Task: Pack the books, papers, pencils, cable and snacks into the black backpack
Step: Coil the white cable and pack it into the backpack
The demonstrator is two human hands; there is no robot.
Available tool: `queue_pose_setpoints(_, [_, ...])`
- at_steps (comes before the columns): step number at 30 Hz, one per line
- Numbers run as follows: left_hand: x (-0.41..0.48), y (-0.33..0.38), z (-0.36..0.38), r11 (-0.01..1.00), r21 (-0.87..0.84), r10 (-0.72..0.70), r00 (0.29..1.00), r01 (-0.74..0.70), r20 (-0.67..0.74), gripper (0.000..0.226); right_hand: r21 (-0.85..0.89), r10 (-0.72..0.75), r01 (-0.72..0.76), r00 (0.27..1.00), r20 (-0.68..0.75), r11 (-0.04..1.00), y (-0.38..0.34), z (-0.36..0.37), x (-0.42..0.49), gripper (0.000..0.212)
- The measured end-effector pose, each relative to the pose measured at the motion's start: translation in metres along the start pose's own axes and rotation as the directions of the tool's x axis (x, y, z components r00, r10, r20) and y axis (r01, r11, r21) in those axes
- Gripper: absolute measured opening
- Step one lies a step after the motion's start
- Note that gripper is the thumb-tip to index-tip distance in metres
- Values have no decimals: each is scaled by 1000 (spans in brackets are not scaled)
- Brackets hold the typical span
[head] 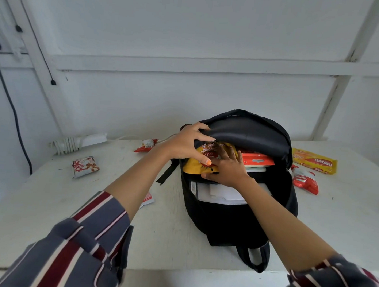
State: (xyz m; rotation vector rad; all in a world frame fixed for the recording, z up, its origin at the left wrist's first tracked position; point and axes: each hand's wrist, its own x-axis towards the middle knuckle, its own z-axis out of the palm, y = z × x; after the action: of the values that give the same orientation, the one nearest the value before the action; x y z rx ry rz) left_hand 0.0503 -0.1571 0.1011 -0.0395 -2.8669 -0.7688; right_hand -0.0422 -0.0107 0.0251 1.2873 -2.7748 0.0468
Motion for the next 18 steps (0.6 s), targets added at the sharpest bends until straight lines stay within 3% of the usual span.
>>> queue_pose_setpoints(9, [-5, 4, 3, 1000, 9, 10, 1000, -10, 13, 61, 120, -49, 60, 994, -95, 991, 6, 0, -22, 79])
queue_pose_setpoints(15, [-8, 5, 9, 999, 39, -9, 998, 7, 64, 52, 197, -85, 98, 994, -72, 976, 10, -13, -40, 74])
queue_pose_setpoints(18, [-13, 0, 14, 998, 57, -33, 992, 26, 122, 39, 321, -122, 120, 992, -13, 940, 7, -29, -60, 64])
